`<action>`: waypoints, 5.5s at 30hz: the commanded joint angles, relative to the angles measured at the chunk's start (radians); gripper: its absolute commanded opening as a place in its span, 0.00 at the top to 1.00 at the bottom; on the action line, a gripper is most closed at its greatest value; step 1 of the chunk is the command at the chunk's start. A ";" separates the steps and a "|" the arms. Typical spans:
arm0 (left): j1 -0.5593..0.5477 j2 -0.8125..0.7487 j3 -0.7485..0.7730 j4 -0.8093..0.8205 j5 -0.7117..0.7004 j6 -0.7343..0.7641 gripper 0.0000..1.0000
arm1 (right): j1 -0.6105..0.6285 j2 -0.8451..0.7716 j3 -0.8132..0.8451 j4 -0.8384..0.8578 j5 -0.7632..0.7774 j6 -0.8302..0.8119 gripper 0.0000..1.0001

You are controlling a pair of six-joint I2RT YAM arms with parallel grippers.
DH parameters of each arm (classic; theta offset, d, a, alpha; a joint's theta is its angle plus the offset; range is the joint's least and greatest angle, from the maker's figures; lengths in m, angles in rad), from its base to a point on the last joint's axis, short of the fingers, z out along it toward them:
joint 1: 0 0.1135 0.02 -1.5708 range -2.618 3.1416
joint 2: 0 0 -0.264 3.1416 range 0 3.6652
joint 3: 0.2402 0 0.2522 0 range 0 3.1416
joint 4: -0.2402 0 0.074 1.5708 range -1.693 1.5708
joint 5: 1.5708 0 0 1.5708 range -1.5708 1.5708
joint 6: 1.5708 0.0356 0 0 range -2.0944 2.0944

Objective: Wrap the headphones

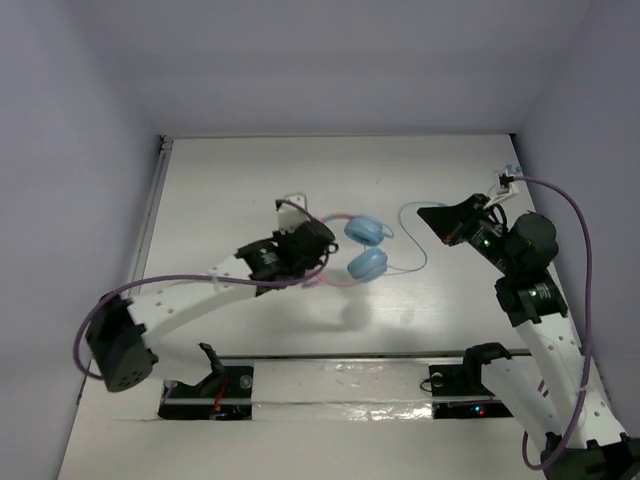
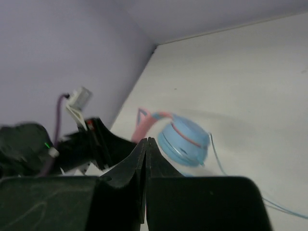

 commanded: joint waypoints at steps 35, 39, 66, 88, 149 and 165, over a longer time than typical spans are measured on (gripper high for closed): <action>0.495 -0.037 0.857 0.020 0.643 0.559 1.00 | 0.165 0.673 0.182 0.429 -0.249 -0.388 0.17; 0.524 -0.038 0.862 0.025 0.677 0.555 1.00 | 0.165 0.674 0.213 0.400 -0.163 -0.413 0.18; 0.895 -0.008 1.077 0.149 1.277 0.265 1.00 | 0.165 0.875 0.243 0.523 -0.118 -0.407 0.42; 0.949 -0.075 0.867 0.396 1.392 0.082 1.00 | 0.165 1.059 0.245 0.712 -0.169 -0.282 0.59; 0.814 0.051 0.412 0.439 0.178 0.226 1.00 | 1.213 0.777 0.579 -0.637 1.142 -0.232 1.00; 0.584 0.212 0.441 0.326 0.160 0.458 1.00 | 1.268 0.630 0.817 -0.631 1.368 -0.514 1.00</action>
